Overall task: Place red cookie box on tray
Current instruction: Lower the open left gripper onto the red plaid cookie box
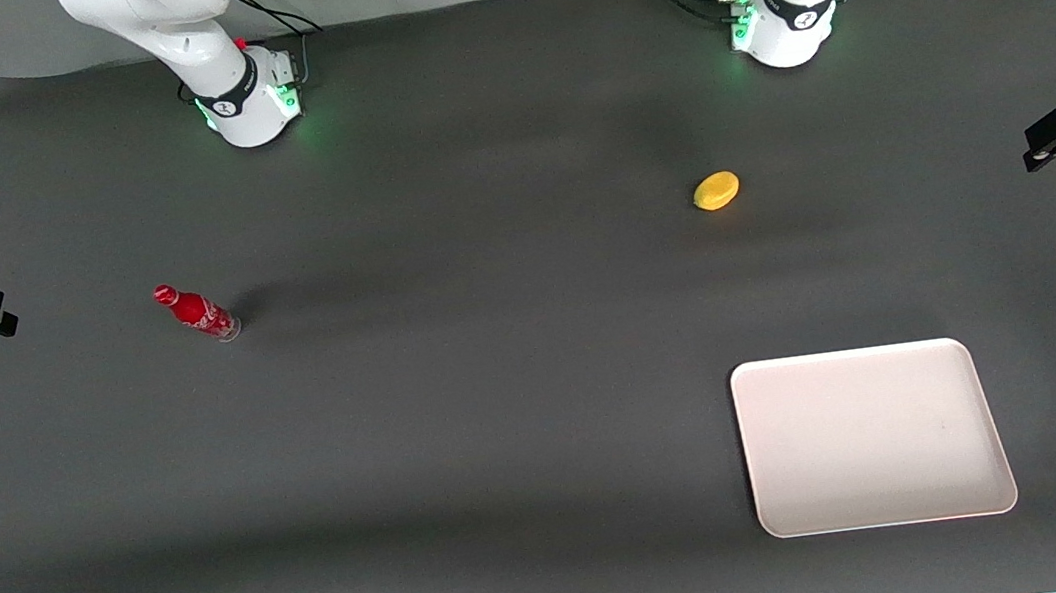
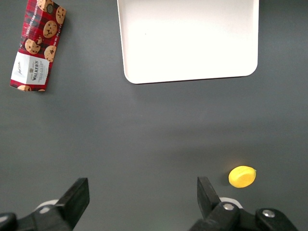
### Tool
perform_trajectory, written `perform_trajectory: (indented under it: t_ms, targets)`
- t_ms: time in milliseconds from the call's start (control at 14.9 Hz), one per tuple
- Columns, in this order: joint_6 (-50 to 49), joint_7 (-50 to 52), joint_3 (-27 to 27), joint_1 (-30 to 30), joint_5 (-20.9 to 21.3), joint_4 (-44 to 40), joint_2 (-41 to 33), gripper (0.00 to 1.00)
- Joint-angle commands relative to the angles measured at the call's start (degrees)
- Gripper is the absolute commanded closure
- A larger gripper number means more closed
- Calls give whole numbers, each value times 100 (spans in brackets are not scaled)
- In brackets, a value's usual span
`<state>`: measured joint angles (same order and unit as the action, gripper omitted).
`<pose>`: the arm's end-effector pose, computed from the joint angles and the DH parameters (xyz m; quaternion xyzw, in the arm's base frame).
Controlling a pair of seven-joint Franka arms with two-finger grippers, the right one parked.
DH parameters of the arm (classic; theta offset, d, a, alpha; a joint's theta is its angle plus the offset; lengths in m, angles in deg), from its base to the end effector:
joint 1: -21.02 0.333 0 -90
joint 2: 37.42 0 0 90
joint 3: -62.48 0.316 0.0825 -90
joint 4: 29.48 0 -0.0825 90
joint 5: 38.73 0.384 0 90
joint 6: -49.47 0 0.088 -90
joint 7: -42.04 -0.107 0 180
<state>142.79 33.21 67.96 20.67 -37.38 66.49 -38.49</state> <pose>0.5488 0.0521 0.5905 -0.9993 0.0331 0.0150 0.0091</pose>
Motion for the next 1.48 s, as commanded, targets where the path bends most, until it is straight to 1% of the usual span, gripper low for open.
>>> perform_trajectory:
  t_ms: [0,269,471,538,606,875,1010,1077,1212,1346,1413]
  targets:
    - [37,40,-20,9,94,-105,62,0]
    - [222,-153,-20,26,120,-105,193,0]
    - [861,-1284,-11,377,85,-140,527,0]
    - [1116,-1740,-11,526,50,-280,737,0]
    - [1284,-2250,-11,719,15,-551,1052,0]
    - [1347,-4000,-20,1247,-55,-2202,2590,0]
    - [1391,-4625,-20,1449,-344,-2923,3328,0]
    - [1574,-4880,-20,1555,-372,-3153,3628,0]
    - [2292,-5338,-37,1731,-407,-3234,4077,0]
    - [2778,-5489,-37,1907,-722,-3216,4437,0]
    - [2928,-5524,-37,1977,-793,-3243,4657,0]
